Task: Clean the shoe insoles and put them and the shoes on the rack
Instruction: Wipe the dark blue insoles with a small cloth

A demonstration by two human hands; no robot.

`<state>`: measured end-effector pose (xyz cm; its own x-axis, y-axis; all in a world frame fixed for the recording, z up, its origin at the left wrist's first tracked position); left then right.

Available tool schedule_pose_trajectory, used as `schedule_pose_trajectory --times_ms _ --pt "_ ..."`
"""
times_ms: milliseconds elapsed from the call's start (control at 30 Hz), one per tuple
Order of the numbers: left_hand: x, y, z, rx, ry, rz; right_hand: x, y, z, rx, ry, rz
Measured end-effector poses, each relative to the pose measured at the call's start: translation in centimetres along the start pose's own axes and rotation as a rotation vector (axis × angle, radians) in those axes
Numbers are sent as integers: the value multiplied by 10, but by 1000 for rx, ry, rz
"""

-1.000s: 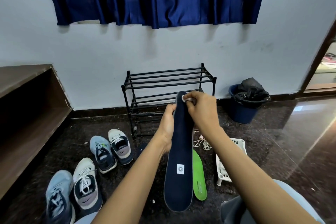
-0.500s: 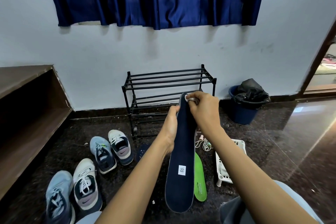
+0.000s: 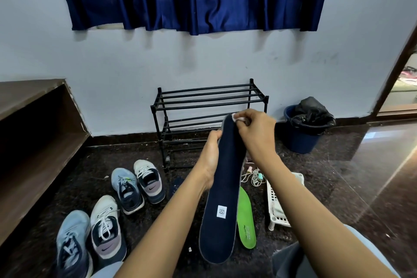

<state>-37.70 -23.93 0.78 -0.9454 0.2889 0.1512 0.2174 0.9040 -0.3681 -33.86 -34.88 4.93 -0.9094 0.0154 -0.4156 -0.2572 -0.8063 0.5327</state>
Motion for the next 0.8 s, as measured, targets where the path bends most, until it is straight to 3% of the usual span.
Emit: schedule_pose_trajectory --times_ms 233,400,633,800 --pt "5 -11 0 63 16 42 -3 4 -9 -44 -39 -50" --pt "-1 -4 -1 122 -8 8 0 22 -4 -153 -27 -186" --pt "-4 -1 0 113 3 -4 16 -15 10 -30 91 79" --pt "1 -5 -2 134 3 18 1 -4 3 -4 24 10"
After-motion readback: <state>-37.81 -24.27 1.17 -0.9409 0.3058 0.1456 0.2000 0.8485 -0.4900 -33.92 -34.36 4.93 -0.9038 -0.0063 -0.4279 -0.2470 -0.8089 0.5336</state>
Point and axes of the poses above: each hand's wrist, its own x-axis away from the middle knuckle, its own y-axis out of the back of the hand, z = x × y, the point moved 3 cm from there along -x, towards the middle knuckle, and after that the axes turned 12 degrees about z, right-handed, at the moved point
